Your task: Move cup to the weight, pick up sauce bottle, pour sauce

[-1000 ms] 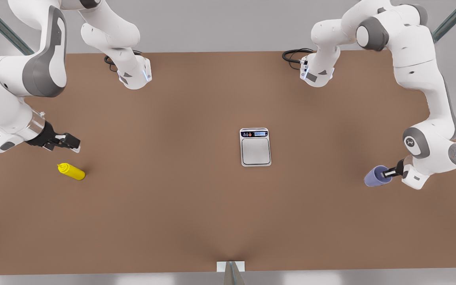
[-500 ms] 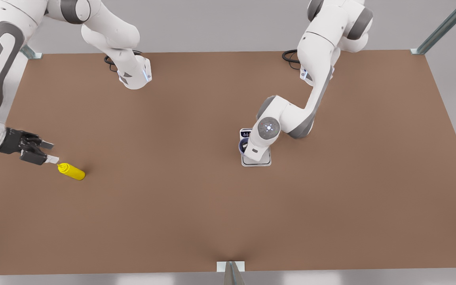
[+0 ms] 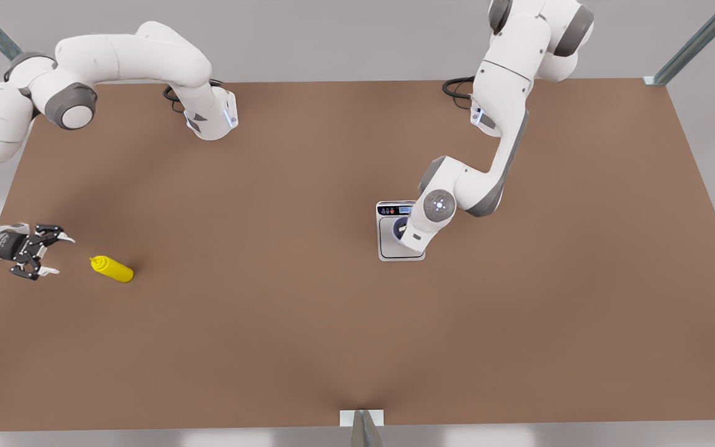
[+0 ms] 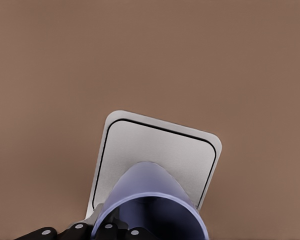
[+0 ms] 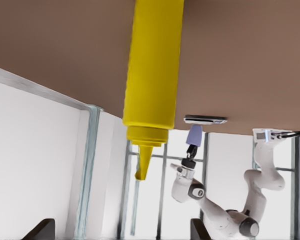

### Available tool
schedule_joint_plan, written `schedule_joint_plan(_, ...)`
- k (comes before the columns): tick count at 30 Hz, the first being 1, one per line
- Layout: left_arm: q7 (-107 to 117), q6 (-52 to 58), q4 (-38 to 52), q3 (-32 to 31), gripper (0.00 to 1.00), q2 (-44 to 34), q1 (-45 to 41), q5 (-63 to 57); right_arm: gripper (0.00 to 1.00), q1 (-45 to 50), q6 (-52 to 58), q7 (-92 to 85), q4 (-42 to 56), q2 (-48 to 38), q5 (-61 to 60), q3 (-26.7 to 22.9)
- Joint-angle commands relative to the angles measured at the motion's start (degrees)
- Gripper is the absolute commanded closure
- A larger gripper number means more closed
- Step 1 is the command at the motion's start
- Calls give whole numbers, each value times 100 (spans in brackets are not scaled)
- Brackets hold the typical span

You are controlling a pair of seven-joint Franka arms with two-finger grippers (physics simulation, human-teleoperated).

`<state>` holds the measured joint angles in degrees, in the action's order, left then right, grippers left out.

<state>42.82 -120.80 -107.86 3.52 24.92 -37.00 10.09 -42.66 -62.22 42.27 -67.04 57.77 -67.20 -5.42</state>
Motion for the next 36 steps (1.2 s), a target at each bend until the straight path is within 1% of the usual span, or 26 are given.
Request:
schedule_joint_plan(1,-19,-13,-7,0,79,22,0,353,1,-32,-1,54,33,85,-13,84)
schedule_joint_plan(2,-10,-119,-42,0,79,31,0,353,1,-58,-18,62,111,225,-109,173)
schedule_joint_plan(3,-10,-145,-51,0,75,39,0,353,2,-58,-10,115,340,375,-110,181)
schedule_joint_plan(4,-19,-154,-51,0,66,39,0,353,2,-58,8,300,419,445,-66,173)
schedule_joint_plan(5,-19,-154,-51,0,41,39,18,353,2,-58,52,379,630,542,75,173)
schedule_joint_plan(6,-28,-154,-51,0,32,39,35,353,1,-50,61,379,779,560,382,173)
schedule_joint_plan(7,-28,-154,-51,0,27,39,44,353,1,-50,52,370,938,560,716,190)
schedule_joint_plan(9,-54,-154,-51,0,19,31,62,353,1,-41,-53,309,1087,648,1059,313)
schedule_joint_plan(10,-72,-154,-51,0,19,31,88,353,1,-41,-124,247,1079,674,1217,383)
schedule_joint_plan(11,-89,-145,-51,0,15,22,88,353,1,-41,-133,238,1035,718,1419,576)
schedule_joint_plan(13,-89,-110,-42,0,13,13,88,353,0,-50,-115,238,991,709,1877,788)
schedule_joint_plan(15,-89,-93,-42,0,3,-13,97,353,0,-58,-89,238,991,709,2097,849)
schedule_joint_plan(16,-89,-92,-42,9,1,-13,97,353,0,-58,-89,238,973,718,2140,858)
schedule_joint_plan(22,-19,39,-51,9,1,-233,132,344,0,-58,-678,-8,806,718,2158,902)
schedule_joint_plan(25,-1,373,-7,44,0,-514,132,344,0,-102,-669,19,639,700,2465,1288)
schedule_joint_plan(26,16,777,89,79,0,-751,132,344,0,-111,-669,10,639,700,2554,1333)
schedule_joint_plan(27,-36,2137,1098,342,0,-655,149,353,0,-120,-669,10,613,700,2562,1333)
schedule_joint_plan(28,-72,3211,2004,597,0,-523,246,353,0,-120,-678,-8,604,709,2571,1333)
schedule_joint_plan(29,-133,3756,2532,861,0,-611,325,327,0,-120,-686,-17,604,709,2633,1342)
schedule_joint_plan(30,-536,4152,2998,1326,0,-637,325,300,0,-120,-704,-34,560,709,2641,1341)
schedule_joint_plan(31,-1263,4345,3182,1607,0,-663,325,160,0,-120,-704,-182,464,709,2641,1341)
schedule_joint_plan(32,-2353,4670,3227,2064,0,-707,334,-94,0,-129,-721,-307,384,718,2633,1333)
schedule_joint_plan(33,-3999,4996,3227,2153,0,-883,413,-640,0,-129,-722,-333,375,727,2615,1333)
schedule_joint_plan(34,-4097,4909,3139,1671,0,-1120,1010,-605,0,-129,-722,-473,314,735,2606,1333)
schedule_joint_plan(35,-4062,4821,3104,793,0,-1209,1712,-658,0,-129,-722,-561,244,753,2589,1333)
schedule_joint_plan(36,-4071,4777,3060,589,0,-1252,1960,-675,0,-129,-722,-570,235,753,2580,1342)
